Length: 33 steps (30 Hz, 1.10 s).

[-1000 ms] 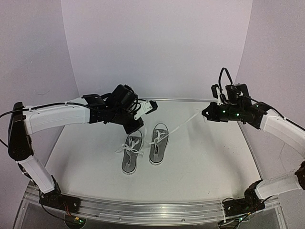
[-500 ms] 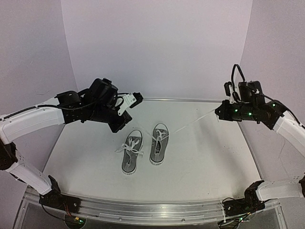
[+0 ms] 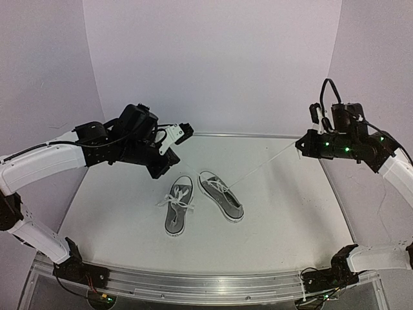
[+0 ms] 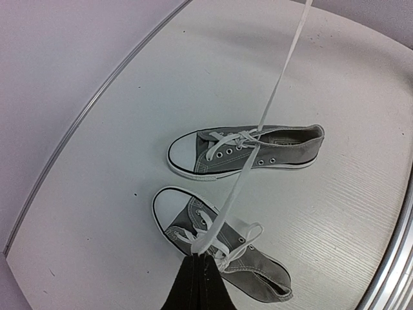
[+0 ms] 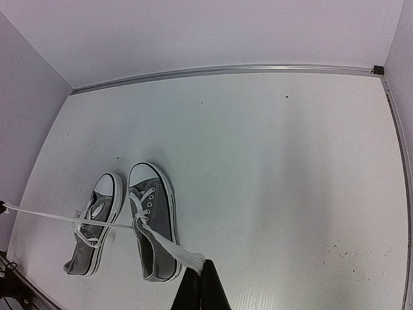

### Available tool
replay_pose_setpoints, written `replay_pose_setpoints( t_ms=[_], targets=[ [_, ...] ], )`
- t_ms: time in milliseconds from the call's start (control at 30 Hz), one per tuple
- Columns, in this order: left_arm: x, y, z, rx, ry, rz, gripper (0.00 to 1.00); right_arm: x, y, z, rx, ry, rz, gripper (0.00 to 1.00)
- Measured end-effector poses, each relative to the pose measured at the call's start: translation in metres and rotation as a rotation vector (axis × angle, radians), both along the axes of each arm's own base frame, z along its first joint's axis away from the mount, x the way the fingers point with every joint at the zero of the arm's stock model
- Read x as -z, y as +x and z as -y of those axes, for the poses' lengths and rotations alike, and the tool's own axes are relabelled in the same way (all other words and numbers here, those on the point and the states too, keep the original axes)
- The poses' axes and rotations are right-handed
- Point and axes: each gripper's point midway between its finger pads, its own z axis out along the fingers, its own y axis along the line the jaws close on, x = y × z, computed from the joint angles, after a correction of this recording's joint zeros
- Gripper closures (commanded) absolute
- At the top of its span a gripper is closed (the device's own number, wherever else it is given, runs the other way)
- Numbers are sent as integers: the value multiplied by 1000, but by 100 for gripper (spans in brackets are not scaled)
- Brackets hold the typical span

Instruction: Tie the shoes

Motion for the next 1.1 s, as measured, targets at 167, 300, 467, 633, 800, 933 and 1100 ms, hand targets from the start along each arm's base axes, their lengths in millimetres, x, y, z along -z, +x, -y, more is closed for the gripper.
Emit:
replay_pose_setpoints(
  t_ms=[167, 300, 467, 633, 800, 933, 1100],
  targets=[
    [5, -6, 3, 25, -9, -30, 100, 16, -13, -13, -79, 55, -42, 100],
    [10, -7, 4, 28, -17, -55, 100, 29, -26, -28, -161, 116, -98, 100],
    [8, -2, 2, 28, -44, -76, 100, -15, -36, -31, -204, 185, -8, 100],
    [10, 1, 5, 39, -55, -93, 100, -57, -43, -32, -231, 231, 83, 100],
    [14, 6, 7, 35, -72, -119, 100, -58, -46, -32, -236, 240, 75, 100],
    [13, 22, -5, -9, -94, -131, 100, -58, -49, -34, -250, 255, 63, 100],
    [14, 30, -11, -20, -111, -154, 100, -55, -53, -33, -251, 263, 54, 100]
  ],
)
